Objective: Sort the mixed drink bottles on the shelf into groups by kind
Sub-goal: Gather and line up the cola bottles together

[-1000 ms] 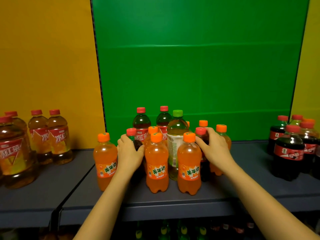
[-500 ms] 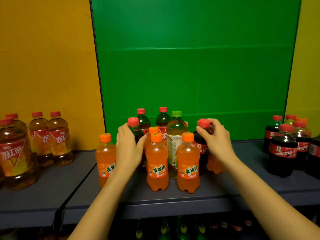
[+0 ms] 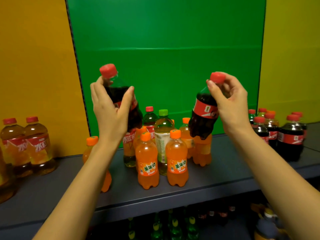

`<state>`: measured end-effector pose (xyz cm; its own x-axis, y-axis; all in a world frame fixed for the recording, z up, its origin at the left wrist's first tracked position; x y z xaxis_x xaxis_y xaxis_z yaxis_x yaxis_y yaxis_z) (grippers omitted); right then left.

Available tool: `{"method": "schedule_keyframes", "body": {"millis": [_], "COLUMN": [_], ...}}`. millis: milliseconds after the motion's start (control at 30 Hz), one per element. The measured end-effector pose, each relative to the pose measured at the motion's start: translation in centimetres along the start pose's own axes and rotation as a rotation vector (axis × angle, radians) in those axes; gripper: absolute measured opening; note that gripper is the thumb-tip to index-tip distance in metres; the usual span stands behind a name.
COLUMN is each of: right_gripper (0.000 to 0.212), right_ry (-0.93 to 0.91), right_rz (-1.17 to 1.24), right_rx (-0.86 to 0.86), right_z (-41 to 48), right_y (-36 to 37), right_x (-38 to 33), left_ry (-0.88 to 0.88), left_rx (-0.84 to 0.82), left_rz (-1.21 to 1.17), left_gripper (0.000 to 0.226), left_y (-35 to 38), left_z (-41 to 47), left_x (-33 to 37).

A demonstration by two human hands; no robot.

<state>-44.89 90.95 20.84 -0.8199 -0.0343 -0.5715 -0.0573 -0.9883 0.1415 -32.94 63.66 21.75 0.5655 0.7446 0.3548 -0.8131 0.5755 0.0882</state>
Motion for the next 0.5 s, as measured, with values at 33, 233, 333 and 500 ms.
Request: {"method": "schedule_keyframes", "body": {"millis": [33,233,333,500], "right_gripper": [0.022,0.017,0.015,0.016], "right_ry": [0.004,0.026,0.035,0.082], "right_rz": [0.007,-0.043,-0.098,-0.140], "right_rx": [0.009,0.041,0.055,0.113], "right_z": [-0.1,-1.6,-2.6,-2.9], "right_y": [-0.6,-5.6,-8.6,-15.2], "right_x": [-0.4,-1.7,-1.7,0.4], "left_ry": [0.008,-0.031,-0.066,-0.113], "left_rx": [0.004,-0.131,-0.233,-0.373], "left_rz": [-0.034,-0.255,-0.351,-0.457], "left_gripper": [0.057,0.047,0.044,0.039], "left_y": [0.2,4.7,8.1,14.4], "left_z": [0.0,-1.9,-3.7,-8.0], "left_x": [0.7,4.2,5.7,7.7]}}
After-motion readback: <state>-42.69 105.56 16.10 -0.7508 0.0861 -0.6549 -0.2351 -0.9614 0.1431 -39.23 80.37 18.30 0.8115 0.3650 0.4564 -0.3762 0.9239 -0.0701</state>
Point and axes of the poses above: each hand's wrist, its own z-axis towards the middle knuckle, its own y-axis out of the palm, x = y × z, the point moved 10 cm from there along z, towards the middle knuckle, and after that the axes turned 6 degrees about -z, right-handed, at the moved point
